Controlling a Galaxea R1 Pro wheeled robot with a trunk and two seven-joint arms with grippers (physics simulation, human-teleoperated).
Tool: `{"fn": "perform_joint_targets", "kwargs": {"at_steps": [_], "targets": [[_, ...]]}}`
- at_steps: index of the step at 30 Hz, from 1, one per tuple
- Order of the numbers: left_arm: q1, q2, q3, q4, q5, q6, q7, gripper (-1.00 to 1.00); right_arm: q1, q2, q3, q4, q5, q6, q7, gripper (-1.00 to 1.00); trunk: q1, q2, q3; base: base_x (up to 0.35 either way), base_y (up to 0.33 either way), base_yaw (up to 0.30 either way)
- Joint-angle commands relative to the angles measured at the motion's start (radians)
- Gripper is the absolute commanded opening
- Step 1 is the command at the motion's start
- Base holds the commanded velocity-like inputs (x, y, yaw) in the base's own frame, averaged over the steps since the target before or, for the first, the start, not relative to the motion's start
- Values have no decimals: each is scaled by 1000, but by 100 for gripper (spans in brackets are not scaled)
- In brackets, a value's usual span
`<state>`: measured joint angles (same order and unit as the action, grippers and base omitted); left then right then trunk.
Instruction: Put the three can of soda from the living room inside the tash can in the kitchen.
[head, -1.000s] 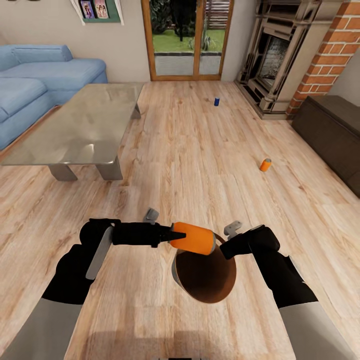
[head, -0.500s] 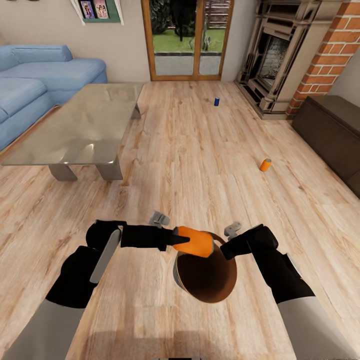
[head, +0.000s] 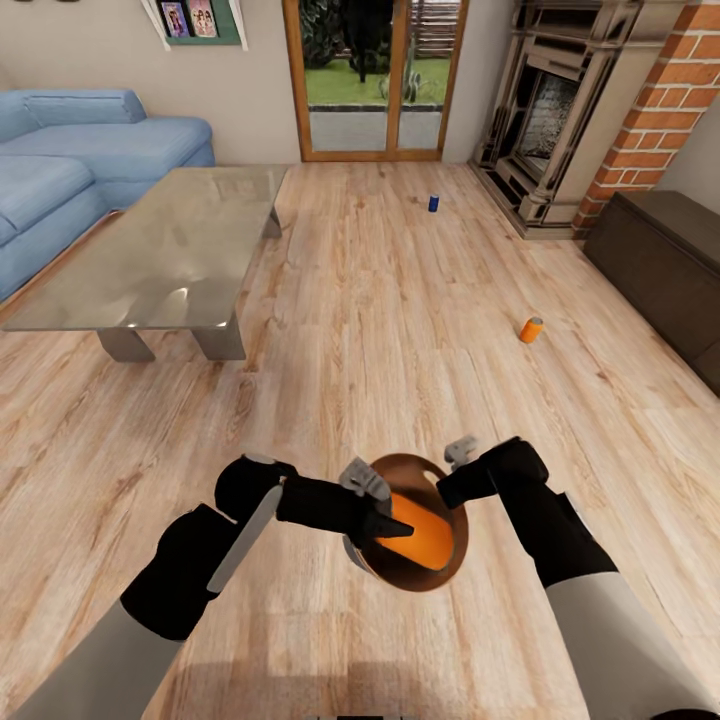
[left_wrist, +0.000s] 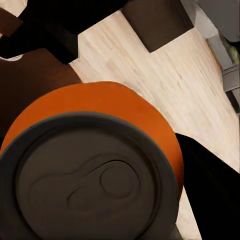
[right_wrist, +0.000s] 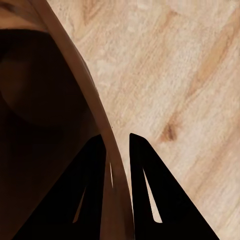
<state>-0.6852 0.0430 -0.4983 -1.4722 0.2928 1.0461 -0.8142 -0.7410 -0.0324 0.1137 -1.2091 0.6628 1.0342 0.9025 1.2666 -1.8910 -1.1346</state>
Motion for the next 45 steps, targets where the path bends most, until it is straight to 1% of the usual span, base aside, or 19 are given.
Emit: {"fn": "perform_joint_targets", "kwargs": {"at_steps": [1, 4, 5, 6, 7, 9, 12, 14, 15, 17, 18, 22, 23, 25, 32, 34, 36, 41, 45], "targets": [[0, 0, -10, 0, 3, 1, 28, -100, -1, 4, 0, 1, -25, 13, 8, -100, 0, 0, 0, 0, 0, 0], [-1, -1, -30, 0, 3, 1, 95, -100, -2, 9, 2, 3, -25, 13, 6, -100, 0, 0, 0, 0, 0, 0], [-1, -1, -44, 0, 3, 1, 132, -100, -3, 10, 2, 3, -25, 13, 6, -100, 0, 0, 0, 0, 0, 0], [-2, -2, -54, 0, 3, 1, 152, -100, -3, 10, 2, 4, -25, 13, 6, -100, 0, 0, 0, 0, 0, 0], [-2, -4, -72, 0, 3, 1, 191, -100, -3, 11, 3, 4, -25, 13, 6, -100, 0, 0, 0, 0, 0, 0], [-3, -8, -92, -1, 3, 1, 240, -100, -3, 11, 4, 6, -25, 13, 5, -100, 0, 0, 0, 0, 0, 0], [-3, -25, -110, -2, 3, 1, 319, -100, -3, 11, 5, 7, -25, 13, 4, -100, 0, 0, 0, 0, 0, 0], [-3, -31, -115, -2, 3, 1, 346, -100, -3, 11, 6, 8, -25, 13, 4, -100, 0, 0, 0, 0, 0, 0], [-3, -37, -124, -1, 3, 1, 373, -100, -3, 11, 6, 9, -25, 13, 4, -100, 0, 0, 0, 0, 0, 0], [-3, -45, -136, -1, 3, 1, 401, -100, -3, 11, 6, 9, -25, 13, 4, -100, 0, 0, 0, 0, 0, 0], [-3, -54, -148, -1, 3, 1, 429, -100, -3, 11, 6, 9, -25, 13, 4, -100, 0, 0, 0, 0, 0, 0], [-4, -73, -168, 3, 3, 1, 491, -100, -3, 11, 7, 9, -25, 13, 3, -100, 0, 0, 0, 0, 0, 0], [-5, -84, -176, 11, 3, 1, 518, -100, -3, 11, 7, 9, -25, 13, 3, -100, 0, 0, 0, 0, 0, 0], [-5, -86, -178, 16, 3, 1, 530, -100, -3, 11, 7, 9, -25, 13, 3, -100, 0, 0, 0, 0, 0, 0], [-5, -91, -200, 57, 3, 1, 642, -100, -3, 12, 7, 10, -25, 13, 3, -100, 0, 0, 0, 0, 0, 0], [-5, -97, -208, 92, 3, 1, 701, -100, -3, 12, 8, 10, -18, 13, 3, -100, 0, 0, 0, 0, 0, 0], [-5, -104, -212, 112, 3, 1, 741, -100, -3, 15, 8, 10, -3, 13, 3, -100, 0, 0, 0, 0, 0, 0], [-5, -110, -216, 134, 3, 1, 786, -100, -3, 24, 8, 9, 12, 13, 3, -100, 0, 0, 0, 0, 0, 0], [-5, -113, -216, 160, 3, 1, 804, -100, -3, 26, 8, 9, 15, 13, 3, -100, 0, 0, 0, 0, 0, 0]]}}
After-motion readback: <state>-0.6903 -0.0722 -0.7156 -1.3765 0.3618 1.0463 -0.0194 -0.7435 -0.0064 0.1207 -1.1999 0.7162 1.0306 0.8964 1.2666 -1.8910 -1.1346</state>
